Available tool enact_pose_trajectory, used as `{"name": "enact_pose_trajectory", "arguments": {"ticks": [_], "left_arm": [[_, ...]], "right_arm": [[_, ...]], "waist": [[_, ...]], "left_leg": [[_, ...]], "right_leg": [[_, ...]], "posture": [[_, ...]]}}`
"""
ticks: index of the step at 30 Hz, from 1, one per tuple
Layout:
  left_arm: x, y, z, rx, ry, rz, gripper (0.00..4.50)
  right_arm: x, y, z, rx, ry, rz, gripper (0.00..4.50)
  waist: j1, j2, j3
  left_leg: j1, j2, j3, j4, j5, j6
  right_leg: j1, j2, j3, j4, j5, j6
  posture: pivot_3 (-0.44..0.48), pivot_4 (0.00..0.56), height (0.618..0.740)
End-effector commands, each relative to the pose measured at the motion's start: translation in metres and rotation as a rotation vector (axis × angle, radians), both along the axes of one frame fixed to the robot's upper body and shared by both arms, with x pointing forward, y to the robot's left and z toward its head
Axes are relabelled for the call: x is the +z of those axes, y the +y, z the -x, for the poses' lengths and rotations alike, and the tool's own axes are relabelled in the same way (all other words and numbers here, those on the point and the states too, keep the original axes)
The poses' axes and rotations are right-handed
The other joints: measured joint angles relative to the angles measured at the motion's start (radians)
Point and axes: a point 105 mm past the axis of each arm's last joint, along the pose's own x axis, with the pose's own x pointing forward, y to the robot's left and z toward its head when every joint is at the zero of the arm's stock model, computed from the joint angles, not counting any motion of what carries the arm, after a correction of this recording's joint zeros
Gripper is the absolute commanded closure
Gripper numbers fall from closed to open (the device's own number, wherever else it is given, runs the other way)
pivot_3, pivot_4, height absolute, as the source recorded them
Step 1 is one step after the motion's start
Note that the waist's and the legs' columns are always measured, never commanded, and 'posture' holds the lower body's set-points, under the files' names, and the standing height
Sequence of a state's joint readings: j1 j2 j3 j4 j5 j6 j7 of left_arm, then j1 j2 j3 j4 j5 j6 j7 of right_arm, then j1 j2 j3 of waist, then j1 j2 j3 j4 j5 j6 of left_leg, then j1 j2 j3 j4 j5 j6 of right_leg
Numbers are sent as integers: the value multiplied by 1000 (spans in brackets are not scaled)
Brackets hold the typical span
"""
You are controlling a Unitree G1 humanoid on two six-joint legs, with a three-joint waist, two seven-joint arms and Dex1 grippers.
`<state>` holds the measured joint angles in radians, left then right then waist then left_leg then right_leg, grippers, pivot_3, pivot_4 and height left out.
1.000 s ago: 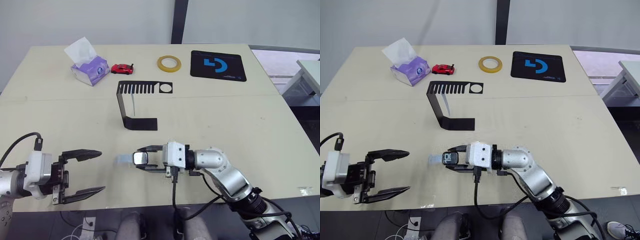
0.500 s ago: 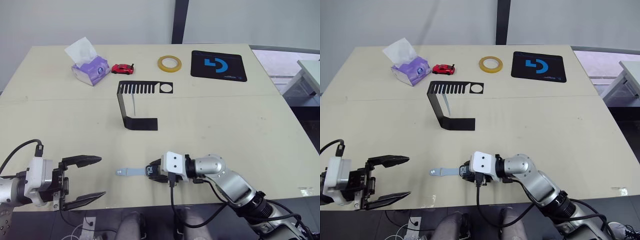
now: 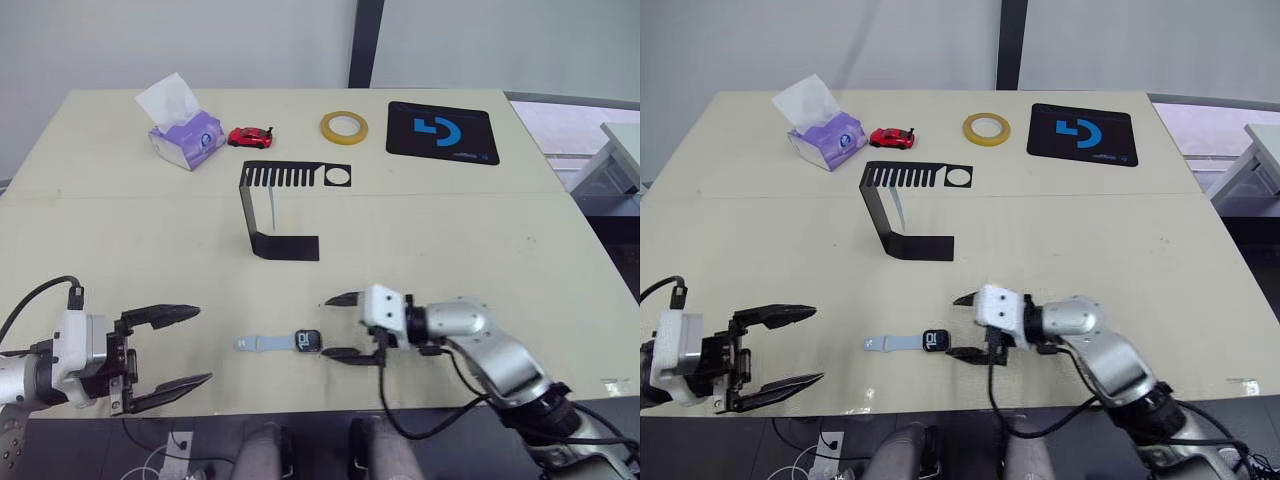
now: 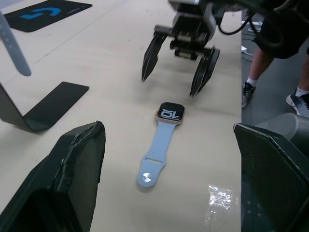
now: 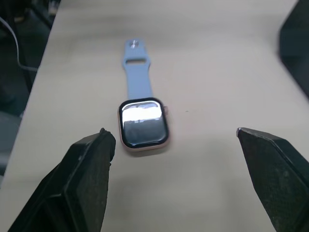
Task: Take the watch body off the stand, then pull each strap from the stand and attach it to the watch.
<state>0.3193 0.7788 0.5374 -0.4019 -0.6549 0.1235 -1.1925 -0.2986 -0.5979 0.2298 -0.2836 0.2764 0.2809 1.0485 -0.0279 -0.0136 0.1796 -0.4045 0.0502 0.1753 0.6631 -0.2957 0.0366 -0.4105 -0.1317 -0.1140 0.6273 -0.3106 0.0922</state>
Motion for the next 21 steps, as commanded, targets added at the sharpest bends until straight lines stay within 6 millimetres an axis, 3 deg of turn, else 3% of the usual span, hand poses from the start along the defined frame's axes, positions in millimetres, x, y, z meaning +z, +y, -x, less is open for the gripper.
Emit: {"name": "enact_pose_trajectory", "arguments": {"ticks": [1,7,10,12,14,16,21], "left_arm": [[1,21,-5,136,-55,-1,0],[-10,73,-5,447,-68,23,0],[-11,101,1,607,-88,75,0],[-11,107,1,649,-101,107,0],[-10,102,-2,650,-112,128,0],[-8,90,-9,634,-127,157,0],[6,48,-29,588,-146,283,0]], "right_arm": [[34,-31,7,22,-87,-171,39],[38,-103,5,-190,-154,-219,39],[28,-141,3,-382,-165,-230,39],[20,-158,1,-483,-161,-248,39],[16,-159,-1,-506,-166,-249,39],[11,-147,-4,-483,-165,-254,39],[14,-91,-26,-373,-107,-340,39]], "waist": [[0,0,0],[-1,0,0],[0,-1,0],[0,-1,-1],[0,-1,-1],[0,-1,-1],[-4,-1,-1]], "left_leg": [[0,0,0,0,0,0],[1,0,0,0,0,1],[1,0,0,0,0,1],[2,0,0,0,0,1],[2,0,0,0,0,2],[2,0,0,0,-1,1],[3,0,0,0,0,0]], "right_leg": [[0,0,0,0,0,0],[1,0,-1,-1,0,0],[1,0,-1,0,0,0],[2,0,-1,0,0,0],[2,-1,-1,0,0,0],[2,-1,0,1,0,0],[2,-1,1,2,0,0]], "posture": [[0,150,740],[0,150,740],[0,150,740],[0,150,740],[0,150,740],[0,150,740],[0,150,740]]}}
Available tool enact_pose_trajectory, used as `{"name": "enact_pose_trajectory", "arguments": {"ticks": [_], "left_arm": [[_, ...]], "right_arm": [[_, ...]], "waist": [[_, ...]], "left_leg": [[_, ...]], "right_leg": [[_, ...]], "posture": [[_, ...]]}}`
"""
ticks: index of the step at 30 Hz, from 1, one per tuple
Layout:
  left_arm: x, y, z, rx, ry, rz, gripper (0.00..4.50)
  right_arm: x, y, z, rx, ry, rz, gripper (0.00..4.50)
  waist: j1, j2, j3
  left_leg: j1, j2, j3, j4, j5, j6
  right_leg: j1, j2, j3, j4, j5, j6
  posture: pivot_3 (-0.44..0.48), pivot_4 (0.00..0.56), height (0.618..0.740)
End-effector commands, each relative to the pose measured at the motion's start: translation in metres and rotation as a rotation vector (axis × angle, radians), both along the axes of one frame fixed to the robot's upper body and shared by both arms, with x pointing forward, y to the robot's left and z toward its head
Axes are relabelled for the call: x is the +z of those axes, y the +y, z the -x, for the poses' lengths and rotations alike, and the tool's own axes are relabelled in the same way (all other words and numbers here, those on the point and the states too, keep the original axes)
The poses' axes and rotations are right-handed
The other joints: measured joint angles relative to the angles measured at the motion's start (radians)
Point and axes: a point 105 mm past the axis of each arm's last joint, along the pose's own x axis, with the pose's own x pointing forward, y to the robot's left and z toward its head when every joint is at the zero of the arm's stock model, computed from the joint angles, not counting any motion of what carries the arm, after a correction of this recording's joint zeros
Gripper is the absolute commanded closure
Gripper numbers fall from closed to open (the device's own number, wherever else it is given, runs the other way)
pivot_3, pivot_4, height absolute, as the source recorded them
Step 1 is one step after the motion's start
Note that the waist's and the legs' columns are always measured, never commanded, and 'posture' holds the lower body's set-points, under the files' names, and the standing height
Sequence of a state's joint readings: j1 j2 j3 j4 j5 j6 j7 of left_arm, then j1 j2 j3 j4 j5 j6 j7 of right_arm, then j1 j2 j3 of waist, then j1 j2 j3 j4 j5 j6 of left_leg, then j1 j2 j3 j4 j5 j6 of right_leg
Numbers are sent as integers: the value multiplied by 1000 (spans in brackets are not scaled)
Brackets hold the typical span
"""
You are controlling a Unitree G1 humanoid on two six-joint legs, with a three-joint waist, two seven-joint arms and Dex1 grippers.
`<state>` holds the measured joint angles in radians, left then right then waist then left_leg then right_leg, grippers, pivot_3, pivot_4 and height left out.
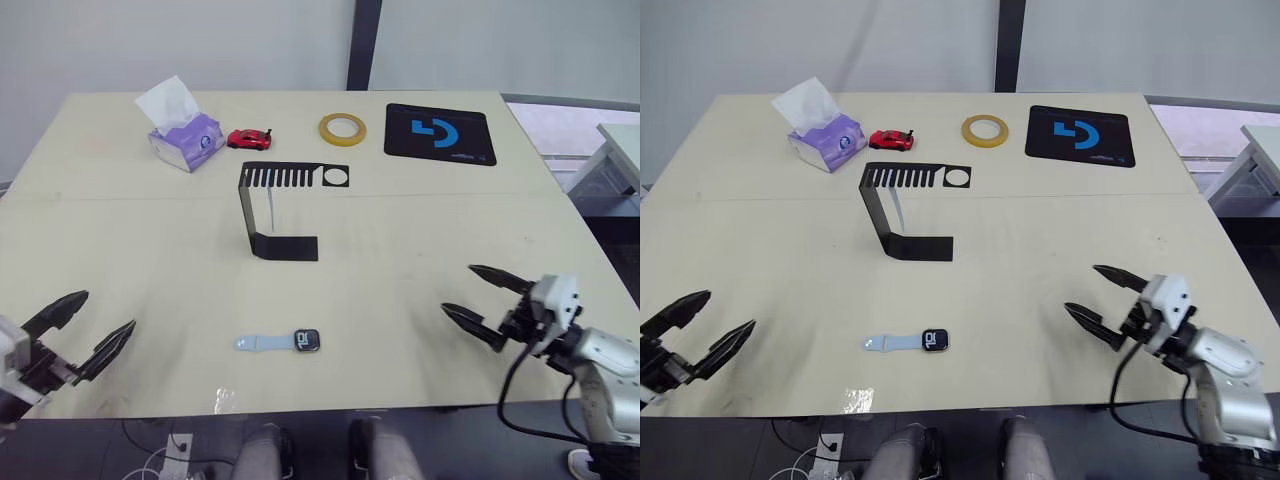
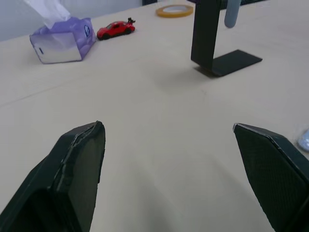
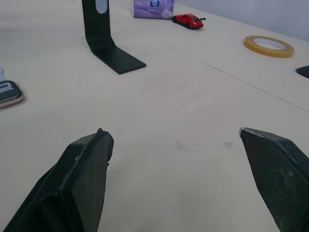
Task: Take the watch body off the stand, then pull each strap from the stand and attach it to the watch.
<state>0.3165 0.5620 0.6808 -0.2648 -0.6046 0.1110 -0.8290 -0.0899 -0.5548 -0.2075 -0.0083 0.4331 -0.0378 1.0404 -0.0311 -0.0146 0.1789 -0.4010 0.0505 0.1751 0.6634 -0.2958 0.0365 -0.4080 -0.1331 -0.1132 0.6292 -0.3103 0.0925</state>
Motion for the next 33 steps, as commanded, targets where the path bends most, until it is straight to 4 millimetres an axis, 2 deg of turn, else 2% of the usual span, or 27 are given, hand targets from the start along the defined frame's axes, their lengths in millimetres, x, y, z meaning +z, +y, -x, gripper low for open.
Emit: {"name": "enact_pose_trajectory", "arguments": {"ticks": [1,5,8,10,13,15,20,21,26,33], "left_arm": [[19,-31,-11,-29,-80,40,0],[25,-64,-22,-27,-136,57,0],[31,-83,-27,-2,-175,80,0],[32,-99,-27,-37,-165,125,0],[30,-111,-30,0,-169,108,0],[30,-114,-33,28,-169,116,0],[21,-125,-34,44,-141,95,0],[20,-128,-36,48,-140,102,0],[21,-140,-46,73,-149,136,0],[23,-156,-54,56,-159,138,0]], "right_arm": [[12,39,-13,86,-14,-33,39],[20,89,-51,117,13,-105,39],[21,128,-65,180,36,-101,39],[17,147,-72,206,86,-83,39],[17,172,-75,262,74,-54,816],[14,184,-79,275,63,-18,1691],[9,198,-94,239,84,-9,4240],[9,198,-97,226,91,-16,4382],[-3,195,-109,169,142,-3,4382],[-24,188,-111,138,199,46,4382]], "waist": [[-1,0,0],[-6,0,0],[-4,0,0],[-1,0,0],[2,0,0],[0,0,0],[-1,0,0],[-2,0,0],[0,0,0],[-3,0,0]], "left_leg": [[0,0,0,0,1,1],[0,0,1,0,1,0],[0,0,1,1,1,0],[-1,0,1,1,2,0],[-2,-1,1,2,2,1],[-2,-2,1,2,2,2],[-2,-1,1,2,3,2],[-2,-1,1,2,3,2],[-2,-1,1,2,3,2],[-2,-1,1,2,3,1]], "right_leg": [[0,0,0,1,0,0],[-1,1,0,2,0,0],[-2,2,0,3,0,0],[-2,2,0,7,0,0],[-2,2,0,8,0,0],[-2,2,0,8,0,0],[-2,2,0,8,0,0],[-2,2,0,8,0,0],[-2,2,0,8,0,0],[-2,2,0,8,0,0]], "posture": [[0,150,740],[0,150,740],[0,150,740],[0,150,740],[0,150,740],[0,150,740],[0,150,740],[0,150,740],[0,150,740],[0,150,740]]}}
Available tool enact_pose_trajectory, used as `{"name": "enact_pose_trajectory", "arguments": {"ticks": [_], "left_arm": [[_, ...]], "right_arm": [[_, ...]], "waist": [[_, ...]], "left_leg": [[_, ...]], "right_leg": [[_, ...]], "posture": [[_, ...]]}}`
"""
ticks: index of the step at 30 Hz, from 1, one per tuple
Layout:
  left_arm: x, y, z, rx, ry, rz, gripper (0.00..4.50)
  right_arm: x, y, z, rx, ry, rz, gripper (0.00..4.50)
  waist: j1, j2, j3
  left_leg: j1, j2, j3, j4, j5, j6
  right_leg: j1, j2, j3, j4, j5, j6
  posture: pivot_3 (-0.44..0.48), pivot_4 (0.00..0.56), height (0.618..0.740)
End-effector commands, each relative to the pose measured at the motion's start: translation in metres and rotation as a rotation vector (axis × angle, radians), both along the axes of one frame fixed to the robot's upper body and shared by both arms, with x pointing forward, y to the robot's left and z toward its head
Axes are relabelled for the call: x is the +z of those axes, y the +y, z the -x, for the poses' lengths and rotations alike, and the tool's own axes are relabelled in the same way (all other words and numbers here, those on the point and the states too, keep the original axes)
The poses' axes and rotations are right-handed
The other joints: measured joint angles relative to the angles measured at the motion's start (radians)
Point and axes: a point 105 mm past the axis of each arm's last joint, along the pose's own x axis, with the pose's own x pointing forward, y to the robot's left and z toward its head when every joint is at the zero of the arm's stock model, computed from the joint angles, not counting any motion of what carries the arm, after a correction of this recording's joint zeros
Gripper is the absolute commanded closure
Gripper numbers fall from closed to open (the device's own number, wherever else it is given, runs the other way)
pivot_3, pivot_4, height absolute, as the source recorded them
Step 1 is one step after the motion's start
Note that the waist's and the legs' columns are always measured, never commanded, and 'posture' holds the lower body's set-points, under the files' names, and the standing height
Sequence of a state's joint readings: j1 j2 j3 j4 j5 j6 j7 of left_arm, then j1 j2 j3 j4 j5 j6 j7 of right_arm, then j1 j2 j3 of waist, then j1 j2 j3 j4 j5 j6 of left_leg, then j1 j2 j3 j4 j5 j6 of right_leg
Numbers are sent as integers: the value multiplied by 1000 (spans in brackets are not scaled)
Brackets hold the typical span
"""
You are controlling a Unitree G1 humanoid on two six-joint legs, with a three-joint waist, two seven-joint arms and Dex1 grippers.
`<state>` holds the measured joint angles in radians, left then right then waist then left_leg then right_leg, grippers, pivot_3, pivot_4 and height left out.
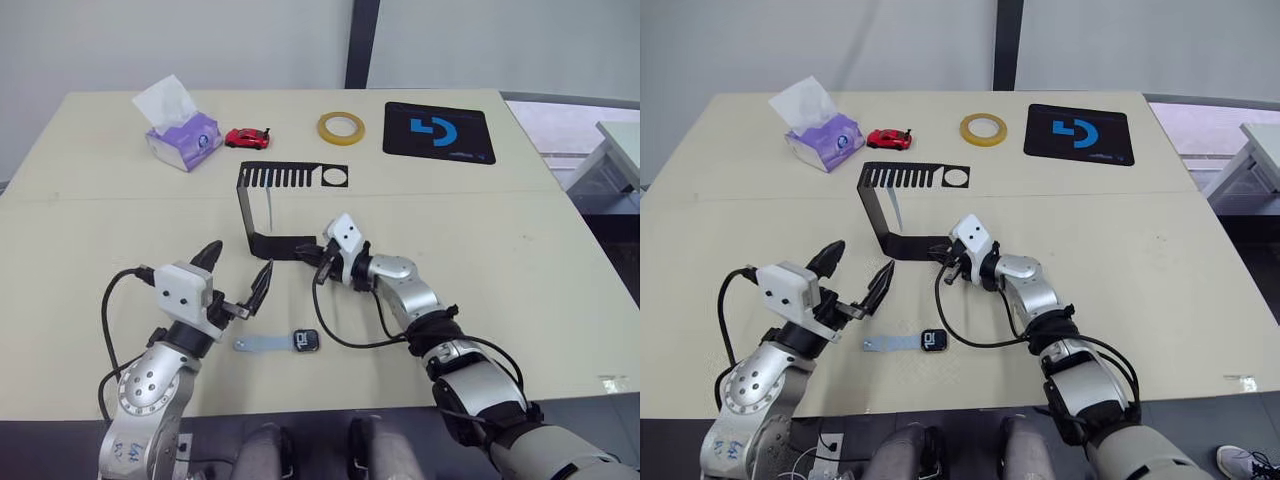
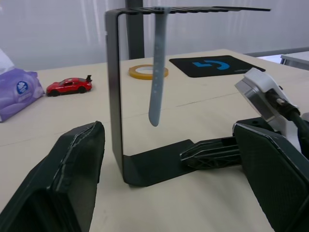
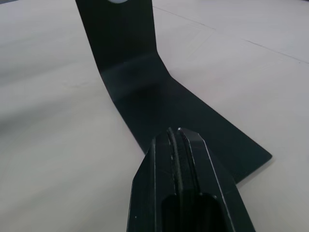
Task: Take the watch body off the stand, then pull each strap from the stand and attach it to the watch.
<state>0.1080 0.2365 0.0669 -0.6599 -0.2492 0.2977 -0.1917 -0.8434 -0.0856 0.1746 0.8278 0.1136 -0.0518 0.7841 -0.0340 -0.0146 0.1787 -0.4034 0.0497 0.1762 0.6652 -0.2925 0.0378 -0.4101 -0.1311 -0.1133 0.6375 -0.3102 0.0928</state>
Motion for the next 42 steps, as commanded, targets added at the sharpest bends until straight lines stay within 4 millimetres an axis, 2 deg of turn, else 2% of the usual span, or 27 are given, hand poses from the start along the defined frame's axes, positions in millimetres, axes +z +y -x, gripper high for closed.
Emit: {"name": "enact_pose_trajectory", "arguments": {"ticks": [1,7,8,9,12,37,39,42], "left_arm": [[9,-6,-3,9,-40,-14,0],[13,-13,-23,57,-60,-3,0],[13,-13,-25,66,-65,1,540],[14,-16,-28,63,-68,9,799],[15,-21,-35,67,-78,-1,2158],[31,-33,-76,104,-130,12,2158],[33,-33,-78,110,-136,12,2718],[36,-28,-79,138,-150,17,3944]], "right_arm": [[-6,-5,-1,-15,11,9,4382],[-10,-2,4,2,32,-1,4382],[-10,-2,5,4,33,-1,4500],[-10,-1,5,5,35,-1,4500],[-10,0,5,8,41,0,4500],[-17,14,13,46,73,10,4500],[-18,14,14,48,75,13,4500],[-19,15,14,48,77,14,4500]], "waist": [[0,0,0],[2,0,0],[2,0,0],[2,0,0],[2,0,0],[0,0,0],[0,0,0],[-1,0,0]], "left_leg": [[0,0,0,0,0,0],[0,0,0,0,0,0],[0,0,0,0,0,0],[0,0,0,0,0,0],[0,0,0,0,1,0],[0,0,0,0,2,-1],[0,0,0,0,2,-1],[0,0,0,0,2,-1]], "right_leg": [[0,0,0,0,0,0],[0,0,0,0,0,0],[0,0,0,0,0,0],[0,0,0,0,0,0],[0,0,-1,0,0,0],[0,1,-1,0,0,0],[0,1,-1,0,0,0],[0,1,-1,0,0,0]], "posture": [[0,150,740],[0,150,740],[0,150,740],[0,150,740],[0,150,740],[0,150,740],[0,150,740],[0,150,740]]}}
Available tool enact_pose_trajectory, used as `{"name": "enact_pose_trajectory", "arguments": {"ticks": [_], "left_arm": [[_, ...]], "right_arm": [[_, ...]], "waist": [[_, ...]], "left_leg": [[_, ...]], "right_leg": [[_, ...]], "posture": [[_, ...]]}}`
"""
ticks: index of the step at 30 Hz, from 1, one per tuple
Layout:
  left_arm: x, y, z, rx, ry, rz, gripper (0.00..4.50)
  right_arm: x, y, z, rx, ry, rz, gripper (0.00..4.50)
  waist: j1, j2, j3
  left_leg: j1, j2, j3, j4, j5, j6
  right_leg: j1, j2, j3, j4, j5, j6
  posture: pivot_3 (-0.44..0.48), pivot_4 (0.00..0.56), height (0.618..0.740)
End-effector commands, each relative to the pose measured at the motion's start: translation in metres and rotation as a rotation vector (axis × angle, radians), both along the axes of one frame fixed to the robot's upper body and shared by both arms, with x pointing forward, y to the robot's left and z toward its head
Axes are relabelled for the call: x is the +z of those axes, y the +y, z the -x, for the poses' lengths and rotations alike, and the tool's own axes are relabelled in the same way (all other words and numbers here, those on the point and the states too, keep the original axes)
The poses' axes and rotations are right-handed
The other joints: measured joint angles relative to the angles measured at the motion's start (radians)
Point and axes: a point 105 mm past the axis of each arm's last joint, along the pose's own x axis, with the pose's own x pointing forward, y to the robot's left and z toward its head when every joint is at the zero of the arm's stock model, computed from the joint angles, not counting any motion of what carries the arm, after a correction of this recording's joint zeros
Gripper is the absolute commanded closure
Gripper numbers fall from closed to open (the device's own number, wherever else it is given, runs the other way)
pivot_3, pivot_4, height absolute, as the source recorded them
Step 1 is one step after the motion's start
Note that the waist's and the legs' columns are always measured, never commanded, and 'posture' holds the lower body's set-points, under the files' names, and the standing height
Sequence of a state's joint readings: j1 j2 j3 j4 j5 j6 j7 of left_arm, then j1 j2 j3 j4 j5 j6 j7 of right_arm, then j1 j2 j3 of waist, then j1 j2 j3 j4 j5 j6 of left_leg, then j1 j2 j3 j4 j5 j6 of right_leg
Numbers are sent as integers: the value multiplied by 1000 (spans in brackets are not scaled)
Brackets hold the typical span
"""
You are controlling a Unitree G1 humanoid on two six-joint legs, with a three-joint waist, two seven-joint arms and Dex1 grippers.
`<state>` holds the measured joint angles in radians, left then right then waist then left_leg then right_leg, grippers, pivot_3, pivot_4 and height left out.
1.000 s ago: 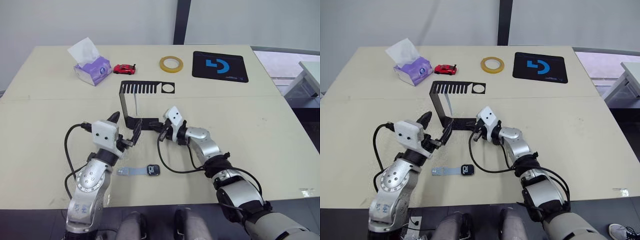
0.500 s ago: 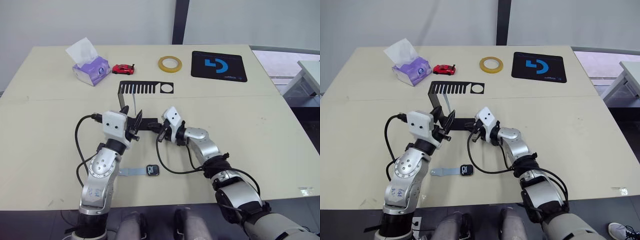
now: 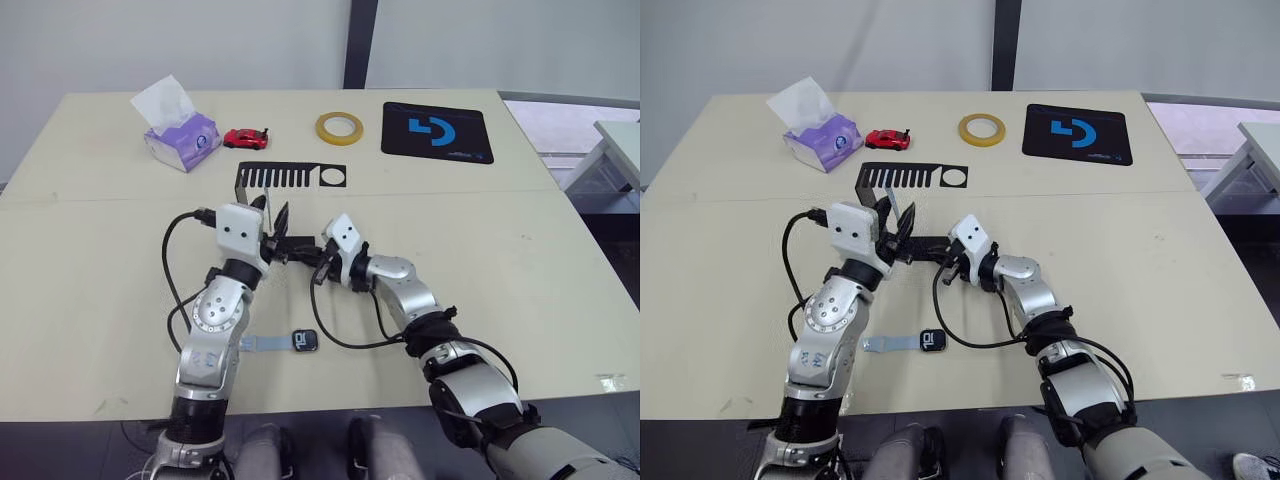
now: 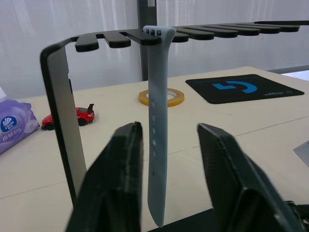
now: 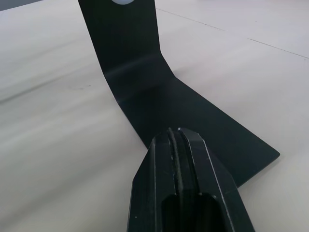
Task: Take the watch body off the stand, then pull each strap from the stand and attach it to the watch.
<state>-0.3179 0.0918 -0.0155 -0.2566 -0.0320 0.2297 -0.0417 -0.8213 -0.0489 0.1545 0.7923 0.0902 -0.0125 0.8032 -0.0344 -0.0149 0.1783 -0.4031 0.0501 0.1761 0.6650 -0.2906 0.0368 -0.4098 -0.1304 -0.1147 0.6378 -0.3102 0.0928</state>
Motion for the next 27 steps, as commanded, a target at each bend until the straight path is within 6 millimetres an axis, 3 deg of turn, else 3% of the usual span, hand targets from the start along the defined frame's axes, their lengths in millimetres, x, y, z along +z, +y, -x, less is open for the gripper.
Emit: {"name": "enact_pose_trajectory", "arguments": {"ticks": [1,12,20,27], "left_arm": [[16,6,2,35,-71,13,4334],[24,9,8,33,-114,-1,4428],[25,10,29,-72,-174,-25,4428],[22,25,52,-207,-176,-78,4428]], "right_arm": [[-16,5,7,20,48,30,4500],[-23,2,7,2,70,59,4500],[-24,1,6,-7,68,62,4500],[-18,3,8,7,54,44,4500]], "waist": [[0,0,0],[0,0,0],[-2,0,0],[-7,0,0]], "left_leg": [[0,0,0,0,0,0],[0,0,0,0,0,0],[0,0,0,0,0,-1],[0,1,0,-1,0,-1]], "right_leg": [[0,0,0,0,0,0],[0,0,0,0,0,0],[0,0,0,0,0,0],[0,0,0,0,0,0]], "posture": [[0,150,740],[0,150,740],[0,150,740],[0,150,740]]}}
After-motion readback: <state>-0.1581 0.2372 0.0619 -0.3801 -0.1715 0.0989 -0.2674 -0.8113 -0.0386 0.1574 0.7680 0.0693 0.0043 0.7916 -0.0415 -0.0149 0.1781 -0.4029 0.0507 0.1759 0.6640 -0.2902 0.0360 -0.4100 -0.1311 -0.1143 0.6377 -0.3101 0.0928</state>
